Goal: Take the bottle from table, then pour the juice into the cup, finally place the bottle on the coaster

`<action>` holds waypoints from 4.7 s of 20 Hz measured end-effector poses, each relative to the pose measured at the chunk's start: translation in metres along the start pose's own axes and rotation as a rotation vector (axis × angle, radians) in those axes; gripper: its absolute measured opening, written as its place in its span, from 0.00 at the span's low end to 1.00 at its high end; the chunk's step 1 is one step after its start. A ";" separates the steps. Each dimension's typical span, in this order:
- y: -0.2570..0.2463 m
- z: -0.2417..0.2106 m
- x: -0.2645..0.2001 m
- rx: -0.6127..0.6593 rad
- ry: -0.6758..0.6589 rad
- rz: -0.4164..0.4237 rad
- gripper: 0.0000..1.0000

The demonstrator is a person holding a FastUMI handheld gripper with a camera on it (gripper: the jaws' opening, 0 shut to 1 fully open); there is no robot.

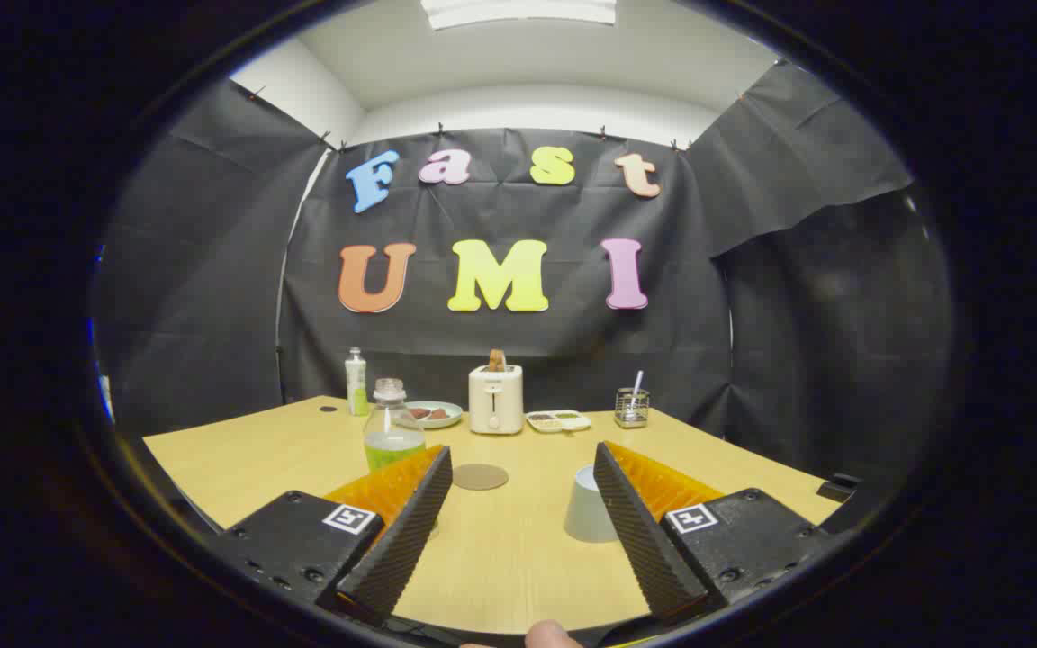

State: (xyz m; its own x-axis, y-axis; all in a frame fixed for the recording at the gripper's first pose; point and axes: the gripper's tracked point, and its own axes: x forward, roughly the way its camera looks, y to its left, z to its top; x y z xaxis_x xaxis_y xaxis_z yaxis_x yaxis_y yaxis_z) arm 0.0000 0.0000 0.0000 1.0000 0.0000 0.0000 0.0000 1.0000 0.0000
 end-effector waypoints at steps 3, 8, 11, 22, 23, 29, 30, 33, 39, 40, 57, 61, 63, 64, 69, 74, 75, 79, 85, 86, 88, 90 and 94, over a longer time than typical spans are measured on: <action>0.003 -0.001 0.003 0.001 -0.002 0.012 1.00; 0.008 0.000 0.004 -0.005 -0.006 0.016 1.00; 0.011 0.002 0.003 -0.016 -0.016 0.020 1.00; 0.014 -0.001 0.006 -0.019 -0.005 0.020 1.00; 0.014 -0.002 0.007 -0.019 -0.004 0.020 1.00; 0.017 -0.004 0.008 -0.020 0.004 0.028 1.00; 0.017 -0.004 0.009 -0.019 0.008 0.031 1.00; 0.023 -0.008 0.012 -0.019 0.018 0.041 1.00; 0.035 -0.016 0.021 -0.028 0.040 0.059 1.00; 0.036 -0.017 0.023 -0.030 0.045 0.060 1.00; 0.120 -0.077 0.089 -0.004 0.269 0.181 1.00; 0.124 -0.082 0.105 0.014 0.317 0.172 1.00; 0.123 -0.085 0.110 0.033 0.347 0.175 1.00; 0.125 -0.088 0.111 0.045 0.368 0.181 1.00; 0.125 -0.091 0.114 0.083 0.411 0.202 0.89; 0.123 -0.084 0.111 0.228 0.428 0.275 0.82; 0.121 -0.082 0.111 0.265 0.431 0.285 0.82; 0.104 -0.066 0.110 0.378 0.401 0.305 0.82; 0.087 -0.051 0.110 0.561 0.384 0.358 0.81; 0.086 -0.048 0.111 0.594 0.381 0.379 0.81; 0.089 -0.045 0.109 0.671 0.381 0.425 0.81; 0.092 -0.039 0.110 0.771 0.392 0.472 0.81; 0.092 -0.039 0.112 0.946 0.435 0.509 0.81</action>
State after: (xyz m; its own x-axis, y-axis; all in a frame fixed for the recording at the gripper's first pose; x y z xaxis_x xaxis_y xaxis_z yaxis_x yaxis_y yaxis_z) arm 0.1122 0.0916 -0.0385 0.7999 0.5862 -0.1287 -0.2190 0.4849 0.8467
